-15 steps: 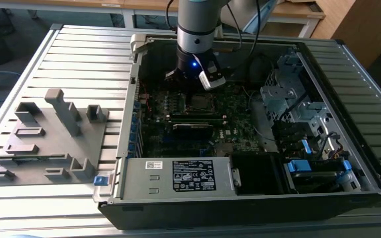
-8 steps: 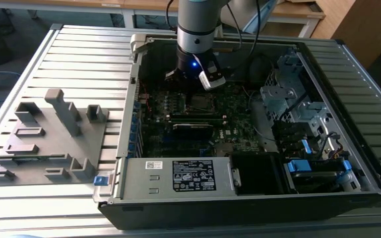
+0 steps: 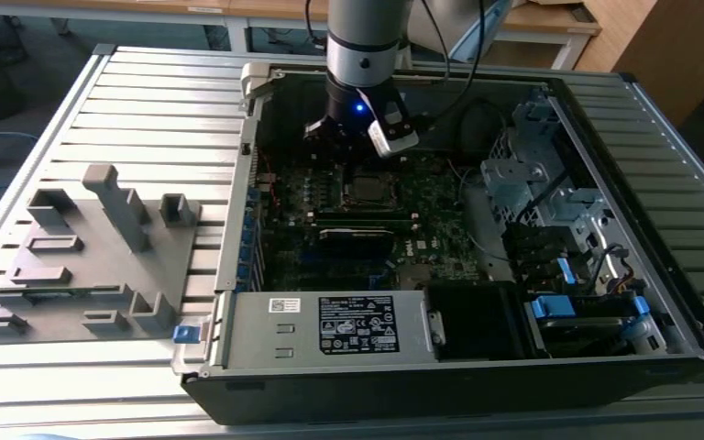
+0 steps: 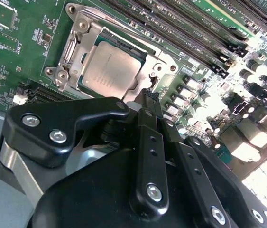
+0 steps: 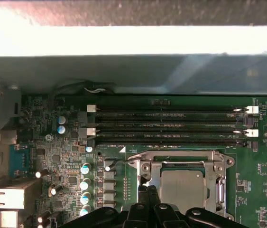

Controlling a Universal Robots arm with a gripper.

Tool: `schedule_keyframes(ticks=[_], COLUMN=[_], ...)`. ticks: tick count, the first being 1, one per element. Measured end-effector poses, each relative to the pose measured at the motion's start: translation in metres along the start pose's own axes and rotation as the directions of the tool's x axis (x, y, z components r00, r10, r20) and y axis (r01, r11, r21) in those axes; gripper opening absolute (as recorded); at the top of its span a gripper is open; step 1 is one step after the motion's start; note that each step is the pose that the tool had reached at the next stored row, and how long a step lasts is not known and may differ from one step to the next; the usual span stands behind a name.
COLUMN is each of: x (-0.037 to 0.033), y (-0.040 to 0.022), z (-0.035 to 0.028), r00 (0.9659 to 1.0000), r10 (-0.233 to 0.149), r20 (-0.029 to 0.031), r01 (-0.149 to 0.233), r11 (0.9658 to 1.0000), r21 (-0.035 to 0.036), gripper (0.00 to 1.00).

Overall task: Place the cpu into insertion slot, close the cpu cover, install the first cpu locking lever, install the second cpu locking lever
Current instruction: 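Close the cpu cover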

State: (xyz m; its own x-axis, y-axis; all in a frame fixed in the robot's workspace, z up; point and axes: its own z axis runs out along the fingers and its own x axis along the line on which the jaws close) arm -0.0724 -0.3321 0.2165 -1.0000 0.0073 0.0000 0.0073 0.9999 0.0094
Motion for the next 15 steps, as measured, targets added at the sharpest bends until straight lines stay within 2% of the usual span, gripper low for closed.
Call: schedule_keyframes(ticks=[15], x=[0.0000], y=[0.0000], z=[0.0000], r00=[1.0000], r10=[0.000], r20=[-0.0001], r01=[0.000], r11=[0.9999], r21=[-0.0141], gripper=[0.11])
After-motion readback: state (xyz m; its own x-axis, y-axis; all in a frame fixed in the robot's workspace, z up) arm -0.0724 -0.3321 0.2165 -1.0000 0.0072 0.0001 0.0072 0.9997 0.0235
